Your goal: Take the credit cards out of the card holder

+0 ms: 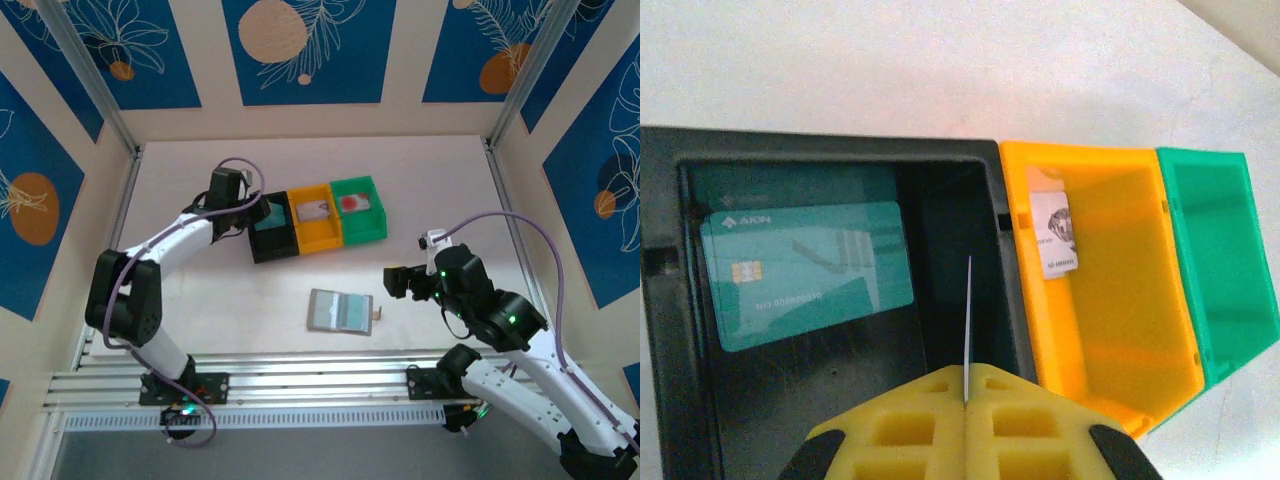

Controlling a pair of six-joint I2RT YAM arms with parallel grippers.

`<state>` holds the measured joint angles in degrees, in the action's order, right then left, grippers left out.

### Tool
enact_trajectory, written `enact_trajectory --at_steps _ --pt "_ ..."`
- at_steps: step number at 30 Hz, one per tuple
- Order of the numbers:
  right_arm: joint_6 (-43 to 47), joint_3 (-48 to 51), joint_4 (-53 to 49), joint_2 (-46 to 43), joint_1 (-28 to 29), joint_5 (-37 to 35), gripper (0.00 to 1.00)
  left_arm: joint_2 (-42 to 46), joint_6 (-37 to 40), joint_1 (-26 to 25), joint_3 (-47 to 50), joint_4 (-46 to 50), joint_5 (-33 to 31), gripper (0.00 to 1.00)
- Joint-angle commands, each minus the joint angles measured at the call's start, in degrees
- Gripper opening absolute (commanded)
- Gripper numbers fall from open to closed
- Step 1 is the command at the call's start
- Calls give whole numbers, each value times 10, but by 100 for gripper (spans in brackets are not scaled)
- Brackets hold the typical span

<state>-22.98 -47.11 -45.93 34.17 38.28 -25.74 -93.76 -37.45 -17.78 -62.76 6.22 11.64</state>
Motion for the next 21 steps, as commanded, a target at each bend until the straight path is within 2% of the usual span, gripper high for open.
enact_trajectory --at_steps 1,21 --pt "4 6 0 -8 0 -2 99 -18 -9 11 -29 -3 -16 0" --pt "3 8 10 -8 -21 35 99 -82 -38 13 -49 -19 -16 0"
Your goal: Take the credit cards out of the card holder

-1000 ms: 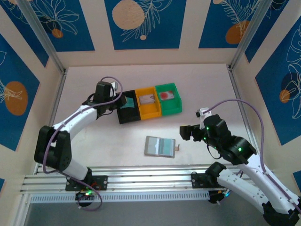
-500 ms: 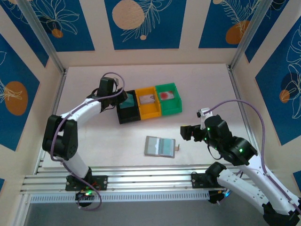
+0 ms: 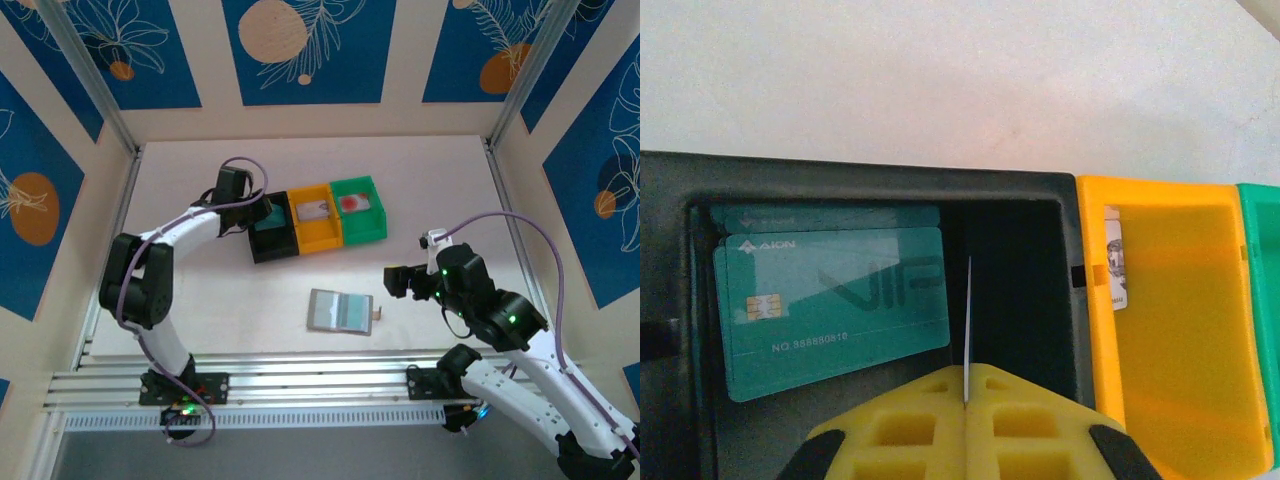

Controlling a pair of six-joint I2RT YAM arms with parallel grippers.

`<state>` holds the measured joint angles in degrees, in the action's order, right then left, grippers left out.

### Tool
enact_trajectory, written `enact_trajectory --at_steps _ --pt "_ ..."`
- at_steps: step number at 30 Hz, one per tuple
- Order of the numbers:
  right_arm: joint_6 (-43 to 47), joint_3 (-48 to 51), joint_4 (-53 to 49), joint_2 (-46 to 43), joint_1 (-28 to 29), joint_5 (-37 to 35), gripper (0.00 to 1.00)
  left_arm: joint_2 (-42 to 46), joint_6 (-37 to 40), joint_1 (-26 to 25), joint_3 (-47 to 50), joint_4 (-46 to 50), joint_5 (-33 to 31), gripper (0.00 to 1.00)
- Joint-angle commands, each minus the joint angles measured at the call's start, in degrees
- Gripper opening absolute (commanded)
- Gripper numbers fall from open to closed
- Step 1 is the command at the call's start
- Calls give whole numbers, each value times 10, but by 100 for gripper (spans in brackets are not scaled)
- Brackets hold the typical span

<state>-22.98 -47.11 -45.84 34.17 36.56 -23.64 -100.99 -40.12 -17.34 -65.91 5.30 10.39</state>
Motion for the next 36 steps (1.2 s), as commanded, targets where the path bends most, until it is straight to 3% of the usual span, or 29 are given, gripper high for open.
enact_trajectory --at_steps 1,23,36 --pt "3 8 9 -8 -4 13 99 -12 -12 9 -19 -9 -4 0" --pt "5 9 11 -10 -9 21 99 -47 -41 18 -20 -41 14 0" --pt "3 8 11 -11 -10 25 99 -55 -28 25 -28 -20 9 16"
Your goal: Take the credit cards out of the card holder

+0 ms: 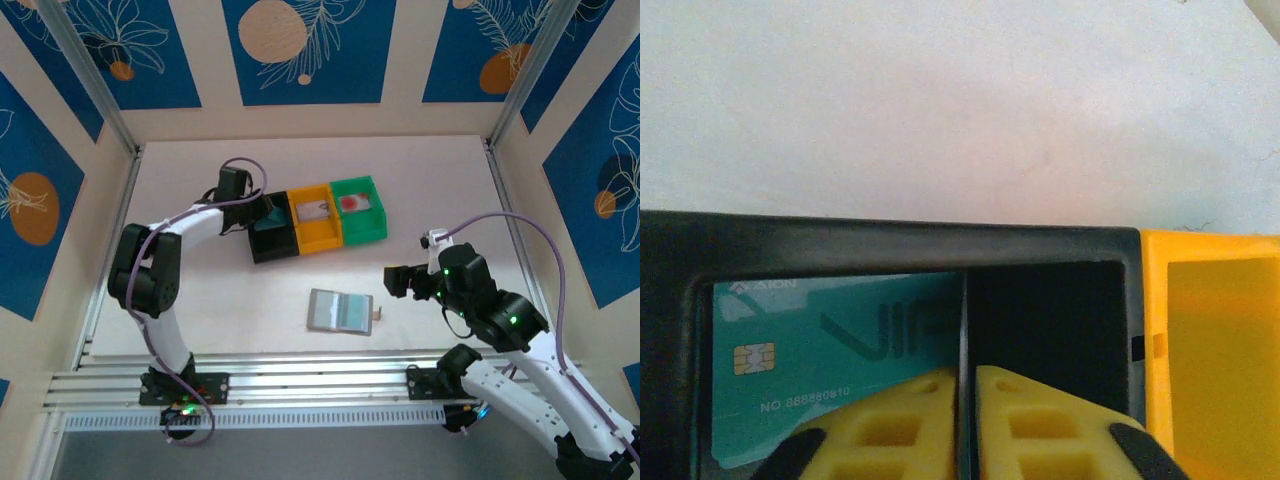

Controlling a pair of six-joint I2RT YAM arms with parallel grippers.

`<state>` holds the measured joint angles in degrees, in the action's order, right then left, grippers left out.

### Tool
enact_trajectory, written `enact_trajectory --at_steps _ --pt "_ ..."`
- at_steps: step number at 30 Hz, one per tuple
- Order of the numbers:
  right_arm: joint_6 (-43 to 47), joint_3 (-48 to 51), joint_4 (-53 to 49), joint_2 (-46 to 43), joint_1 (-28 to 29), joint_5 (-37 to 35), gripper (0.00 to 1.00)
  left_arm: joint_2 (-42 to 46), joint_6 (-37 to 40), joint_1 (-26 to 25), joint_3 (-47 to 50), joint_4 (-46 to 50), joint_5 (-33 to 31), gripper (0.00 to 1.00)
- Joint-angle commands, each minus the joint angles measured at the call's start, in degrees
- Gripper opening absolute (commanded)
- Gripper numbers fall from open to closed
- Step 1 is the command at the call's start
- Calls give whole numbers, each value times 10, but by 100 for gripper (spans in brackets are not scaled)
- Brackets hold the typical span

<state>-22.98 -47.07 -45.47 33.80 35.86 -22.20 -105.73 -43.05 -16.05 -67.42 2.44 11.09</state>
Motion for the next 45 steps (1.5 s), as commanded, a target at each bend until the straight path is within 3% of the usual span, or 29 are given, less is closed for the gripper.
enact_trajectory --at_steps 1,23,32,37,45 --pt "4 8 8 -7 -4 11 99 -7 2 13 -14 9 1 17" --pt "5 9 9 -8 -5 18 99 15 29 32 -53 65 -7 31" --pt "7 11 12 -3 -6 35 99 81 39 25 -86 134 14 35" --pt "6 8 10 13 -8 55 100 156 33 -13 -39 171 16 36" --pt "4 0 5 51 -11 83 93 273 12 -140 68 217 -66 40"
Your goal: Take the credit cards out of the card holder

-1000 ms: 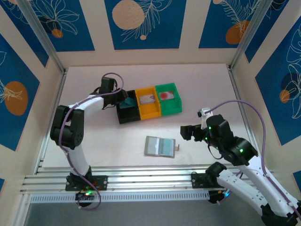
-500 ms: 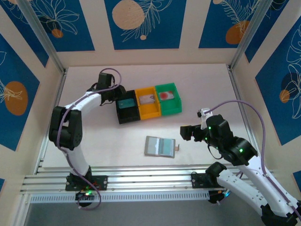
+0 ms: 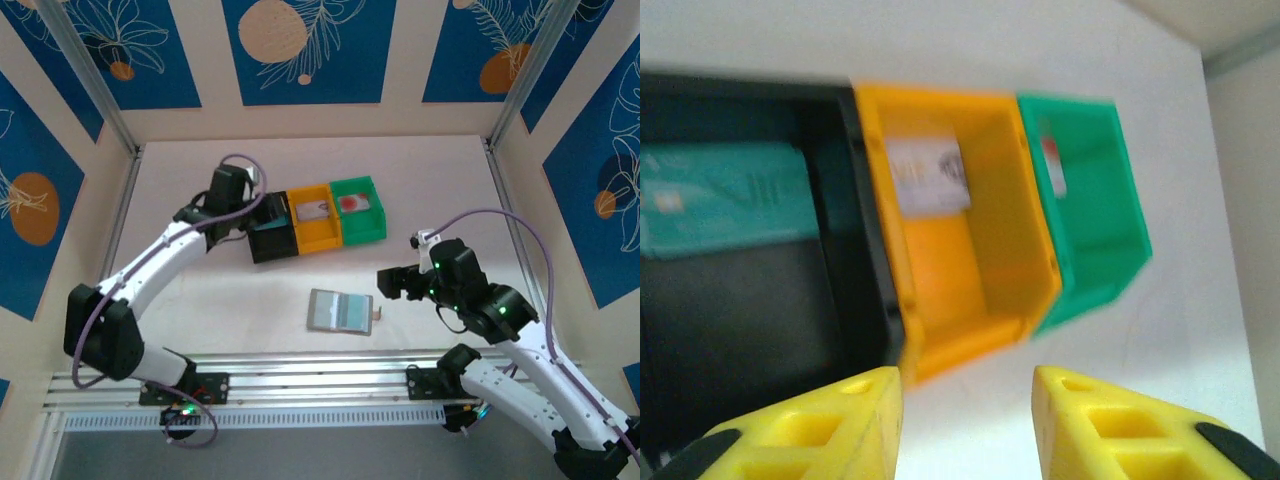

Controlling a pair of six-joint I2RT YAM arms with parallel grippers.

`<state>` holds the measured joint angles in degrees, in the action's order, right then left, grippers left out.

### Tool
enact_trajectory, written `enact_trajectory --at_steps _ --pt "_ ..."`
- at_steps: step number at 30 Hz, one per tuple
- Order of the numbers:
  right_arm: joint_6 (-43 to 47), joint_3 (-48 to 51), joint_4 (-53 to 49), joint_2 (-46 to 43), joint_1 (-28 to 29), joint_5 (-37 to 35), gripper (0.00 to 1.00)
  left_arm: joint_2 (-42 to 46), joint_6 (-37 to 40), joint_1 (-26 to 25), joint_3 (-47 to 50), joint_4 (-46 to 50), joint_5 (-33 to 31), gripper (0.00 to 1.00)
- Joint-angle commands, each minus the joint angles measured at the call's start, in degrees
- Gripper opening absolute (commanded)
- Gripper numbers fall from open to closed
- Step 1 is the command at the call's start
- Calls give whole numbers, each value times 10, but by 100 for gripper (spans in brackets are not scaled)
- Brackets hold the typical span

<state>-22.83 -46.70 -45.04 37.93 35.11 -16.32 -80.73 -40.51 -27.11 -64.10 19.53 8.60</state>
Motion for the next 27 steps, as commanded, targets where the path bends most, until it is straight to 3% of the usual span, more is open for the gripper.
enact_trajectory --at_steps 1,7,12,23,27 --pt "0 -6 -1 17 -3 27 91 30 -15 -44 46 49 -47 42" --pt "-41 -22 -21 76 27 37 80 56 -65 -111 134 27 -45 45" --pt "-106 15 -2 108 65 30 78 80 -91 -159 186 2 -70 47" --pt "-191 75 75 176 124 25 78 30 -111 -233 192 36 -102 54" --pt "-210 83 97 211 130 34 71 -14 -112 -262 162 72 -127 56"
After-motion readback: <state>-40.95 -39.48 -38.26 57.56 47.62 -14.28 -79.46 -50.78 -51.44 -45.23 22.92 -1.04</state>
